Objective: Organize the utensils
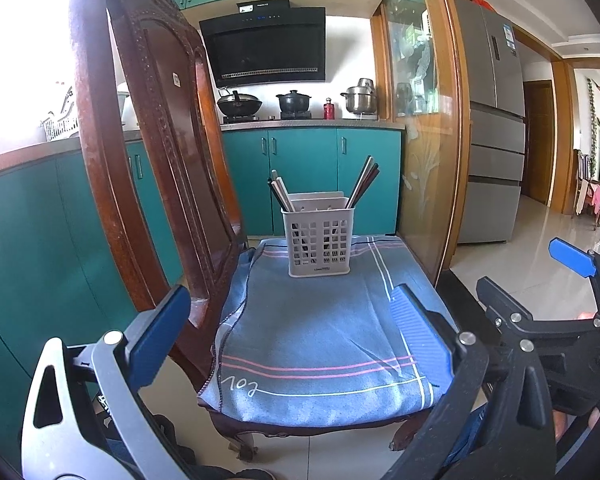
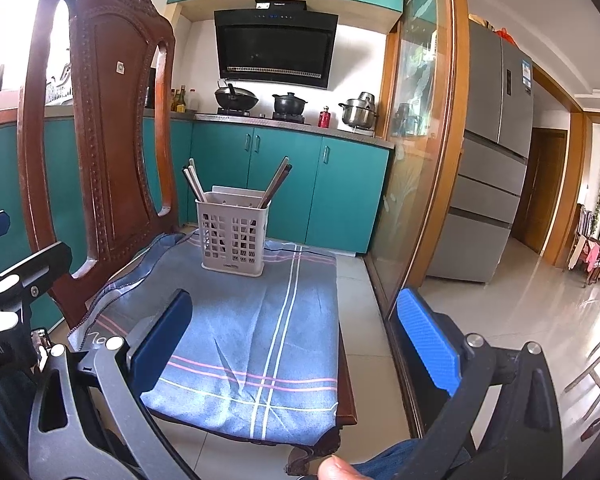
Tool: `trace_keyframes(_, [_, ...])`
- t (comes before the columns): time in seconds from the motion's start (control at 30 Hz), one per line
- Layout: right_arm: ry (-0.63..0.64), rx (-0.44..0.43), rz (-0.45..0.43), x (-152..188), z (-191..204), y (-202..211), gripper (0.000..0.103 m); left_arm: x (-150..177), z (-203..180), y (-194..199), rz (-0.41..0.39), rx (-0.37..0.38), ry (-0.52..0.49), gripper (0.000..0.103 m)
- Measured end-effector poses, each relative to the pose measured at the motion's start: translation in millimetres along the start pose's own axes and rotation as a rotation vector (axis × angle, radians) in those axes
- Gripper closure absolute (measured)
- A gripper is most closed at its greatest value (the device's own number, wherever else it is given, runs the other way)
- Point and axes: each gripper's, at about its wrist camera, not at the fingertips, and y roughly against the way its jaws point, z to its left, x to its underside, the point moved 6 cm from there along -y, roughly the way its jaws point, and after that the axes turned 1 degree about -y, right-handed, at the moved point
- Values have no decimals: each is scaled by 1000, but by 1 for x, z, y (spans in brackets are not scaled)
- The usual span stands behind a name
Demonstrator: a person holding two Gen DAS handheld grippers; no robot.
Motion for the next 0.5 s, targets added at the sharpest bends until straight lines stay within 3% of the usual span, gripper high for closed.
trace_keyframes(0.23, [0, -3, 13, 4, -1, -7, 3, 5, -4, -10, 13, -8, -18, 3])
trace_keyframes(0.5, [-6, -5, 65, 15, -1, -31, 3, 20, -6, -49, 105, 36, -5, 3])
